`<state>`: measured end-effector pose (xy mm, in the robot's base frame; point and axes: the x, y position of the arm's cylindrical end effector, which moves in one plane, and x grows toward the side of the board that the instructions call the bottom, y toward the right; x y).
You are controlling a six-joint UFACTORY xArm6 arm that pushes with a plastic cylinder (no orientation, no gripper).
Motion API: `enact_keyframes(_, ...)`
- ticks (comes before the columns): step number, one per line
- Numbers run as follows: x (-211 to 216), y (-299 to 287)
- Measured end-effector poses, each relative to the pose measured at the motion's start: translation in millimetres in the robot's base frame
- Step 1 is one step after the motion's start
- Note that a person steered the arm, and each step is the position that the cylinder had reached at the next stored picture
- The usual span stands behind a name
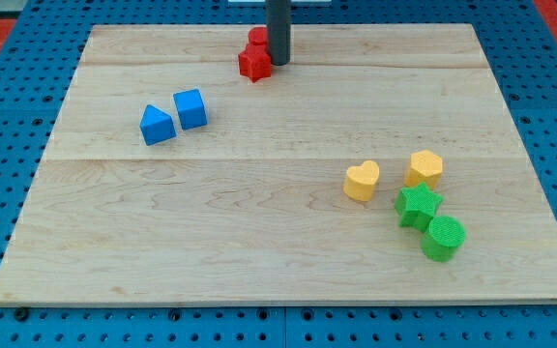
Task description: Place the cube horizontal to the red circle
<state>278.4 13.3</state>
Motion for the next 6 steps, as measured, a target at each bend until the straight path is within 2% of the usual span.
enact_keyframes(1, 102, -9)
enact_keyframes(2, 147, -85)
enact_keyframes(3, 112, -136)
enact_keyframes(4, 47, -140)
enact_keyframes(6, 0, -142)
